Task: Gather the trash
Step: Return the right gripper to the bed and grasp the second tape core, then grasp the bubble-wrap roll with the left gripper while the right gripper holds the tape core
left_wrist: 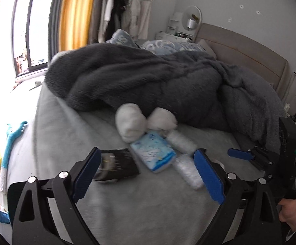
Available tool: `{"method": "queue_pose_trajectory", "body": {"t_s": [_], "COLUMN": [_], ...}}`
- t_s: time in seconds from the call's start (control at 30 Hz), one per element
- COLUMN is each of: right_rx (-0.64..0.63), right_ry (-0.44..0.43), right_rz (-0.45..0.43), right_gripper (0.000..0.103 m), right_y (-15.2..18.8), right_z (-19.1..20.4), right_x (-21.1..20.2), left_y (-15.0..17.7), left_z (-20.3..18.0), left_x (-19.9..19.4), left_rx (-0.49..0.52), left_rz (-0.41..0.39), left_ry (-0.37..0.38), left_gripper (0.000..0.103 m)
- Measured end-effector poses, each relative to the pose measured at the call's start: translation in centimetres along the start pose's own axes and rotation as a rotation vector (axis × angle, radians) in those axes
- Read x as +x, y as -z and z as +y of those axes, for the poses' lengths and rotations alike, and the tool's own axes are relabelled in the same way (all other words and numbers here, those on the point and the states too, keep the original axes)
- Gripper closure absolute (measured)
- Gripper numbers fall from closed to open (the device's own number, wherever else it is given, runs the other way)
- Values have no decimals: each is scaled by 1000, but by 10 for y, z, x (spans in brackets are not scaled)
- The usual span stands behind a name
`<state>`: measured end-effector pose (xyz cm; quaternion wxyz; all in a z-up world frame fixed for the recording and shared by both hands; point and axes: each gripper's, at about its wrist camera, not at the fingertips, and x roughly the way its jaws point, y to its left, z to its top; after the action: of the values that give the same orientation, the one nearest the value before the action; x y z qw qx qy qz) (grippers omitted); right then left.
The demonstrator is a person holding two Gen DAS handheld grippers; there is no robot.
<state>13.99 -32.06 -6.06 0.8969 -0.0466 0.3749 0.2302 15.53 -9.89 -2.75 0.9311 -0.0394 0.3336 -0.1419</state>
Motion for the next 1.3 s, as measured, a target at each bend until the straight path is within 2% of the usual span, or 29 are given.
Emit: {"method": "queue_pose_trajectory", "body": {"t_s": [0.13, 0.2, 0.33, 0.43, 0.53, 1.0, 1.13, 1.3], "right_rx": [-52, -67, -67, -58, -67, -14, 0, -15], "right_ry": [-31, -52, -80, -100, -84, -17, 0, 19], "right_rz": [19, 38, 48, 49, 65, 18, -2, -2], "right_gripper": [21, 30, 35, 44, 53, 53, 53, 53], "right_y": [8, 11, 11, 9, 6, 6, 5, 5], "right_z": [2, 3, 2, 0, 0, -23, -31, -28], "right_x": [8, 14, 24, 25, 28, -7, -17, -22], "left_y": [4, 8, 14, 19, 22, 36, 35, 36], "left_z": [-14, -18, -24, -26, -28, -51, -47, -39], "left_x": [13, 20, 30, 36, 41, 63, 73, 88], "left_rx": [13, 21, 25, 12, -10, -5, -66, -158], "left_rz": [36, 59, 90, 106, 115, 171, 188, 233], "left_ry": [40, 55, 82, 120, 163, 198, 205, 208], "left_gripper": [10, 13, 15, 17, 18, 23, 27, 37]}}
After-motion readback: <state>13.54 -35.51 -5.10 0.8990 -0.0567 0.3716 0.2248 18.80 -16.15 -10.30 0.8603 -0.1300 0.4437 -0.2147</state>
